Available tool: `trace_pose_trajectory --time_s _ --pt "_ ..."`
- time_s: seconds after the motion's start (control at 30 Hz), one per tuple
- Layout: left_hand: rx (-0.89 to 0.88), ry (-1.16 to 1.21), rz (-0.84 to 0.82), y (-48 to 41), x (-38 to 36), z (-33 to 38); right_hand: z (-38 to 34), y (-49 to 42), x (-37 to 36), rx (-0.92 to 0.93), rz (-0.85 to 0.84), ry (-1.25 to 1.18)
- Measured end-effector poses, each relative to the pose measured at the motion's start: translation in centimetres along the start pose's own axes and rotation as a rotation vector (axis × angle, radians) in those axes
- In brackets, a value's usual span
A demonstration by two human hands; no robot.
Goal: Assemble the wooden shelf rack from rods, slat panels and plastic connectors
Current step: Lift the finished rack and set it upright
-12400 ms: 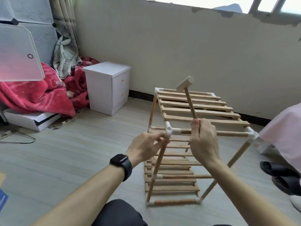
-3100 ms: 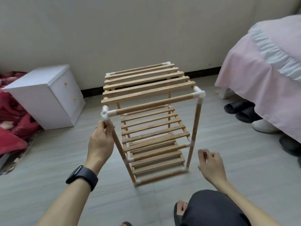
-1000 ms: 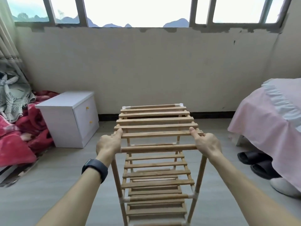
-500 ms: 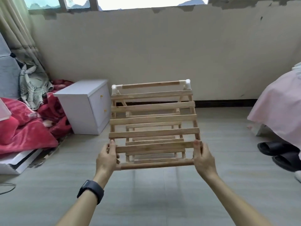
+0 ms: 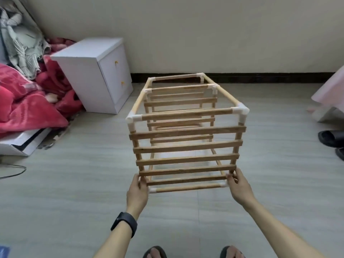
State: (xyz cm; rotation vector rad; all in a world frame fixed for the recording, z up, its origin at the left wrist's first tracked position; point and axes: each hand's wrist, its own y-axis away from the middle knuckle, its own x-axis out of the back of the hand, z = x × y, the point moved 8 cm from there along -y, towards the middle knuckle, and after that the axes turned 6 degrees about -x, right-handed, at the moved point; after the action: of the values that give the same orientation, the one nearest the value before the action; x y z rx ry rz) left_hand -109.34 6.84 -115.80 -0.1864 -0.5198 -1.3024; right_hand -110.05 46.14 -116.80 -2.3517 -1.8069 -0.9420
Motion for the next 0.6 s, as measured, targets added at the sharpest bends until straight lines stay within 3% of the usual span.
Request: trace_pose_trajectory --time_s 0.17,0.4,0.6 --pt "0.072 -0.006 0.049 -0.3 -2.6 -4.1 4.1 -1.9 -2.9 -0.041 0.046 0.060" --pt "0.110 -0.139 0.026 -0.1 -3.6 -9.7 10.4 -2.7 -7.0 -0.103 -0.019 0.211" --pt "0.141 -0.130 -0.024 0.1 -3.7 -10.6 10.5 -1.4 -7.2 -0.128 -0.090 0.169"
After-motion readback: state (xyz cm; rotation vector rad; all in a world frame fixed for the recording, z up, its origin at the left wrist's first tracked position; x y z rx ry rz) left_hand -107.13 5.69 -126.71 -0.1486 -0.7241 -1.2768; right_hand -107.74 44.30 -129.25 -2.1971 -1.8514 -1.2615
